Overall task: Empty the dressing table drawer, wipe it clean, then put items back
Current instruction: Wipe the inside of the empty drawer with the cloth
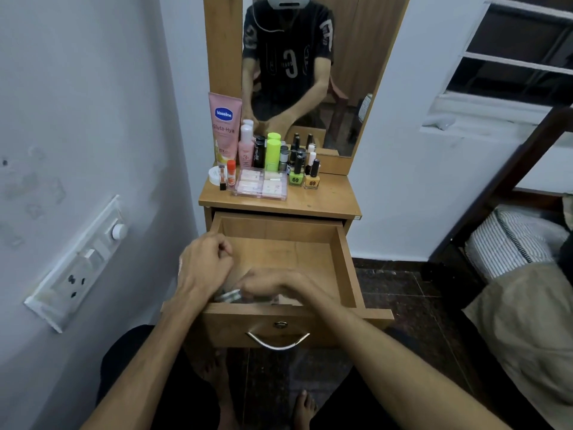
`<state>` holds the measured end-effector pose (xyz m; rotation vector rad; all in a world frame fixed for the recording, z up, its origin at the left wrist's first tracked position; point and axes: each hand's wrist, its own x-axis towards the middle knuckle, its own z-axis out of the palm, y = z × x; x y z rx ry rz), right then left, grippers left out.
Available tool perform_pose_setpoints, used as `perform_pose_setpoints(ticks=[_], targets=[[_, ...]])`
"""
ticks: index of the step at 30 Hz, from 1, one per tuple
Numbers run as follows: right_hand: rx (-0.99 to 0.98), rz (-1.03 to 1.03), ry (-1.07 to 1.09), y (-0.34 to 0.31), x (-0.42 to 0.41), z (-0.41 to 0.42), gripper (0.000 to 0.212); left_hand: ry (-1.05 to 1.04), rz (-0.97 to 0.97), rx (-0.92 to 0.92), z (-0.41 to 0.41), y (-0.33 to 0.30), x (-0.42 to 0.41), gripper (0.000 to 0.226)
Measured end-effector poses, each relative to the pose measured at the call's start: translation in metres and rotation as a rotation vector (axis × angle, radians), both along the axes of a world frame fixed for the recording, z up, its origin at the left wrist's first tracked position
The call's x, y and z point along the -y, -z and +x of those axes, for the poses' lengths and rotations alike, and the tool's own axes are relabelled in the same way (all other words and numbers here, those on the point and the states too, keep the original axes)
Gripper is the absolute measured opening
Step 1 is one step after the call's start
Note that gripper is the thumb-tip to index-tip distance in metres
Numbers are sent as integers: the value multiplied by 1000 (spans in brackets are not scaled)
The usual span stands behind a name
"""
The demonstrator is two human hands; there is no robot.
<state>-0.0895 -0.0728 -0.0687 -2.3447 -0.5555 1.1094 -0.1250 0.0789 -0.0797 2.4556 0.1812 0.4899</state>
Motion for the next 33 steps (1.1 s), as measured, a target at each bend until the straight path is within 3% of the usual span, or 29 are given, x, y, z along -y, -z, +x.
perform_pose_setpoints(ticks=[2,4,7,9,11,14,16,18,22,26,33], targets=[[-236,198,168,-19,21,9,39,-37,-74,2,2,0,0,21],[-293,336,295,-33,45,16,42,-97,-164,-11,6,1,-3,20],[38,413,662,-32,70,22,15,-125,-224,-8,10,6,-6,18],[312,468,991,-23,79,26,16,-105,-226,-1,10,8,-6,17],[566,400,1153,-9,78,27,6,-93,-210,2,9,8,-5,16],[715,130,1112,16,59,32,33,-85,-187,-9,9,8,-4,17],[677,-62,1050,23,45,42,35,-72,-171,-14,9,8,-4,19],[592,-121,1002,19,35,55,29,-56,-157,-21,8,8,-5,19],[416,-9,1118,8,22,74,35,-41,-121,-23,12,12,-6,18],[398,84,1249,17,5,73,40,-35,-77,-29,14,13,-4,19],[479,190,1046,28,-44,62,30,-80,-64,-27,15,11,-3,19]])
